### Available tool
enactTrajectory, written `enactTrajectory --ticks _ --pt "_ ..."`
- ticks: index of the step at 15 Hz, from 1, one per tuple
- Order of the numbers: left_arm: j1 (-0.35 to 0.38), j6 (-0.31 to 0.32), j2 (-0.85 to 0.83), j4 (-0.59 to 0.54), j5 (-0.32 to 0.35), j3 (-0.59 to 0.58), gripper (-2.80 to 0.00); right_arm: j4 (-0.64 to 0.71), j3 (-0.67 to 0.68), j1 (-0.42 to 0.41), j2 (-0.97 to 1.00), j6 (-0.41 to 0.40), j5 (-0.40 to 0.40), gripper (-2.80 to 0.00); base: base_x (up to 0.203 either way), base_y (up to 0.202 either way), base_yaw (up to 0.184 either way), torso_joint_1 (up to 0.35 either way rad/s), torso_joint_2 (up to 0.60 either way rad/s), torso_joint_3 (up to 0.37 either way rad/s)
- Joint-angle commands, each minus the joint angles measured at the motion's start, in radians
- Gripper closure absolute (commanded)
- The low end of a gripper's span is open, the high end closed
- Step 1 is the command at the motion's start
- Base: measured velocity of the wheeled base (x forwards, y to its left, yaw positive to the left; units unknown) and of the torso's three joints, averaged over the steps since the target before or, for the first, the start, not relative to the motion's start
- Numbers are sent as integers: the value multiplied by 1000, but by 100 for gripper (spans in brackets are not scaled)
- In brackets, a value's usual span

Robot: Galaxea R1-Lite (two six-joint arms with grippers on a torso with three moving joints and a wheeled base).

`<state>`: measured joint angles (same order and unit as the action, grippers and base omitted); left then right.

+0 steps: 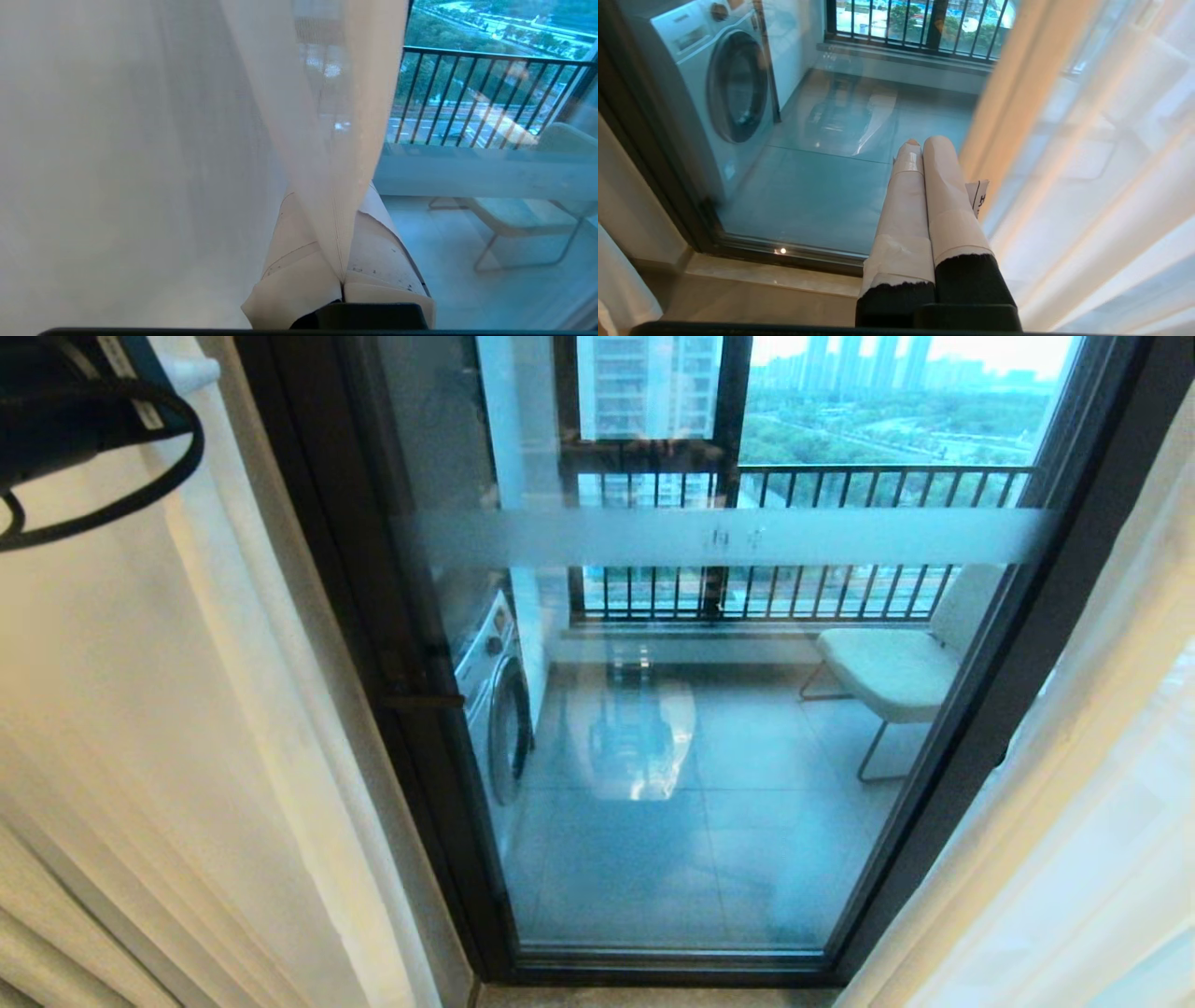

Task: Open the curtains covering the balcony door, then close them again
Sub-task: Close the inner curtains on both sides

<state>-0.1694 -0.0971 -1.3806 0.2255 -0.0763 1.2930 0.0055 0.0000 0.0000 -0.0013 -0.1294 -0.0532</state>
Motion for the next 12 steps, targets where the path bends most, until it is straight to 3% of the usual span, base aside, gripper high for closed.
enactTrajectory --ticks 1,12 --pt "-1 -1 0 1 -2 0 0 1 0 0 1 -1 0 0 0 -193 -1 7 7 0" --pt "-3 17 3 3 -2 -11 0 1 0 0 1 -1 0 0 0 -193 1 2 3 2"
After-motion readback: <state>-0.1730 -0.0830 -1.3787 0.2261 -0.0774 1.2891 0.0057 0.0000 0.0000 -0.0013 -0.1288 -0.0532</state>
